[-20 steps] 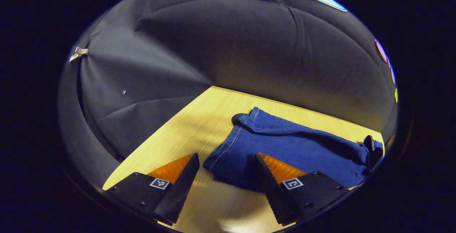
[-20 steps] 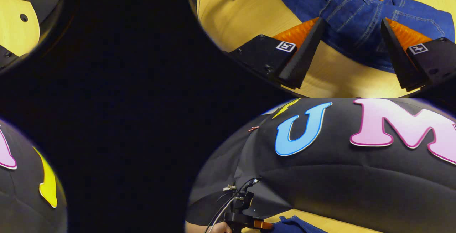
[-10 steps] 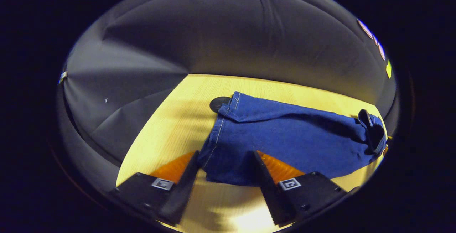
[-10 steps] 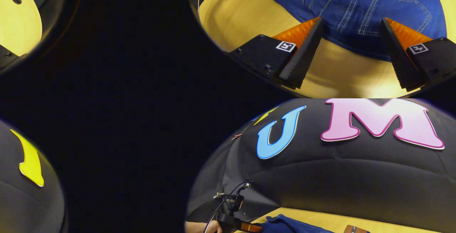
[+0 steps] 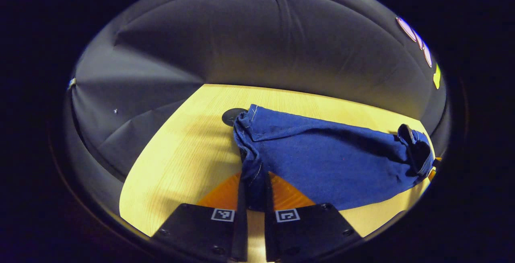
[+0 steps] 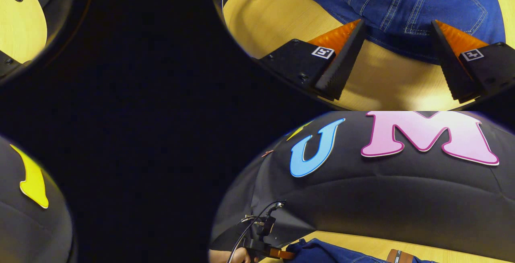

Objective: Grasp the waist and the cuffs of the jeans and fold them to make the two legs overlap; first hold the waist and fold one-third of the jeans toward the cuffs, then hold the cuffs and fold the remaining one-third in the same direction to finish folding.

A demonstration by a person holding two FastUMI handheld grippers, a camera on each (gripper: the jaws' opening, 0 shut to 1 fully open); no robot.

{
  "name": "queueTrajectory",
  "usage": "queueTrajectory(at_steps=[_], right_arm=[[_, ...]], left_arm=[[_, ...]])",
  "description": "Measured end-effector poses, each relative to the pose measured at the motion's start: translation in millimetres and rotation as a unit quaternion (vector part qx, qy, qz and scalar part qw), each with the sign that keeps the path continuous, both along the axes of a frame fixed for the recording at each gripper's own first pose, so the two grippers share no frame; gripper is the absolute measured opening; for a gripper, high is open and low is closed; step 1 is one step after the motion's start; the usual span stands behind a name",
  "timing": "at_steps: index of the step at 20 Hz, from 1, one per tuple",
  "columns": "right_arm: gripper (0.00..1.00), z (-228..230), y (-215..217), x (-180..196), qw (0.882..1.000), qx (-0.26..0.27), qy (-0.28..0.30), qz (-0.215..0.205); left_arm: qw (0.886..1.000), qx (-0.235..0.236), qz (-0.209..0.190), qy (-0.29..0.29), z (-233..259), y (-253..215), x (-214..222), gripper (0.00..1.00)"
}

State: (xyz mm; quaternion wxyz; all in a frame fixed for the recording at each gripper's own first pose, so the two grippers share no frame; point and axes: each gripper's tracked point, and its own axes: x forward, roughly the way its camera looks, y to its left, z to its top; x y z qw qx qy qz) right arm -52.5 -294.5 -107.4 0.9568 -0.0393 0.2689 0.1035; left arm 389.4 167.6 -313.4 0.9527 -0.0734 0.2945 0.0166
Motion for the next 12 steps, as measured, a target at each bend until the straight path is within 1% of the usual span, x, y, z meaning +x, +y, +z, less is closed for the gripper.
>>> queueTrajectory(at_steps=[2,3,4,5,6,9,12], right_arm=[[0.98,6,-5,0,1.000,0.001,0.001,-0.007],[0.98,10,-10,0,1.000,-0.001,-0.002,-0.010],[0.98,16,-16,1,1.000,-0.003,-0.008,-0.015],[0.98,23,-24,1,1.000,-0.006,-0.012,-0.020],[0.98,28,-32,1,0.999,-0.009,-0.016,-0.026],[0.98,40,-60,-6,0.998,-0.011,-0.018,-0.052],[0.98,47,-88,-18,0.997,-0.012,-0.012,-0.081]], left_arm=[[0.999,-0.047,0.010,-0.007,4,-5,-3,0.15],[0.997,-0.067,0.024,-0.010,5,-3,-3,0.13],[0.996,-0.082,0.037,-0.006,5,-4,-3,0.09],[0.995,-0.088,0.046,-0.010,11,-1,-2,0.12],[0.995,-0.091,0.049,-0.015,16,-1,-2,0.08],[0.993,-0.097,0.042,-0.050,37,-5,-2,0.07],[0.991,-0.106,0.033,-0.076,69,-11,-4,0.07]])
